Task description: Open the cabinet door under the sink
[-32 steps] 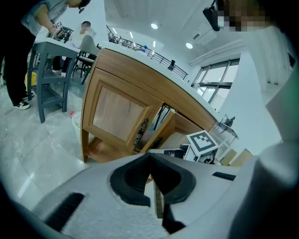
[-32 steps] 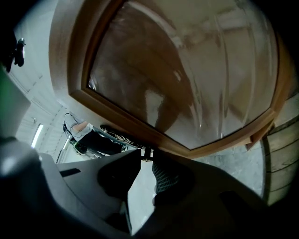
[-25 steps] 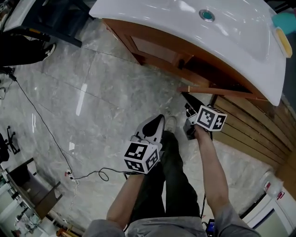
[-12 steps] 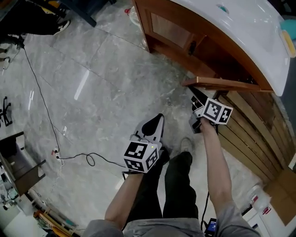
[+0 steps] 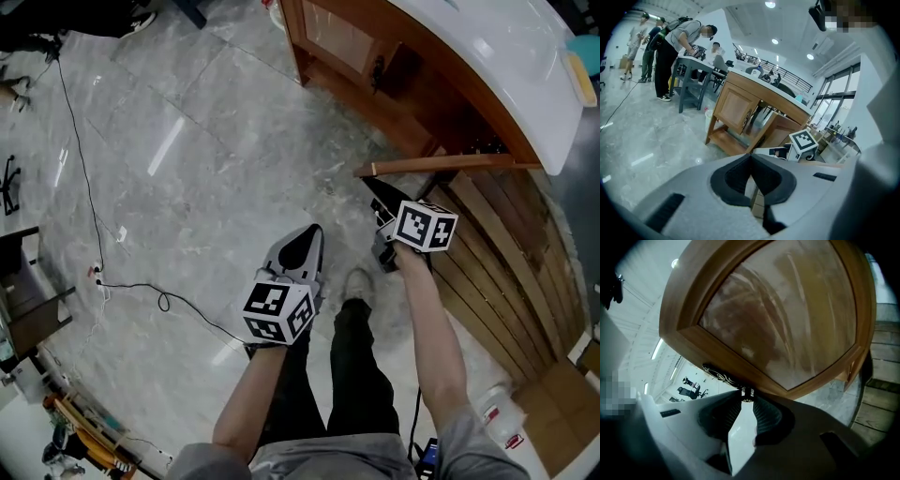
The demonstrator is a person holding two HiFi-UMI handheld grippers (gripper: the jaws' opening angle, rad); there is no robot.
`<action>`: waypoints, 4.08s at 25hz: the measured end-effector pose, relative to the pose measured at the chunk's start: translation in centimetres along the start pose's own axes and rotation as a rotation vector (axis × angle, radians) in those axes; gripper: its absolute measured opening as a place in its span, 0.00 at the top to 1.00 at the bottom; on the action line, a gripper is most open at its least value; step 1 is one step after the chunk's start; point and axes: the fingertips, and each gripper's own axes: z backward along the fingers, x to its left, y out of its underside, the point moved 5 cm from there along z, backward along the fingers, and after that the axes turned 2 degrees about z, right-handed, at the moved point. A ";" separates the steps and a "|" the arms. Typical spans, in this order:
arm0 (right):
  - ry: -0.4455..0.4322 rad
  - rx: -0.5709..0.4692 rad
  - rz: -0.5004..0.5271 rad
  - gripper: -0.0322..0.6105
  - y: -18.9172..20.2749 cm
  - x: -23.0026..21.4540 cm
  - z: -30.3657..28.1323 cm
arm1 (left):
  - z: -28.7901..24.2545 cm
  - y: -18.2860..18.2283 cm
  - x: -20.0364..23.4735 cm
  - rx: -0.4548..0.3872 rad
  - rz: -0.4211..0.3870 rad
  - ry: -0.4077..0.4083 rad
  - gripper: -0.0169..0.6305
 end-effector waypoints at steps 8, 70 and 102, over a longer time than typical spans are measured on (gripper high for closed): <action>-0.019 0.077 0.061 0.82 3.5 -0.3 3.9 | 0.5 1.8 -2.9 0.009 -0.007 -0.007 0.97; 0.021 -0.427 0.446 0.94 -10.9 26.2 38.4 | 16.4 -20.2 -30.0 -0.157 -0.369 0.277 0.97; 0.083 -0.736 0.719 0.94 -14.7 40.7 44.5 | 25.3 -28.0 -34.1 -0.376 -0.548 0.423 0.97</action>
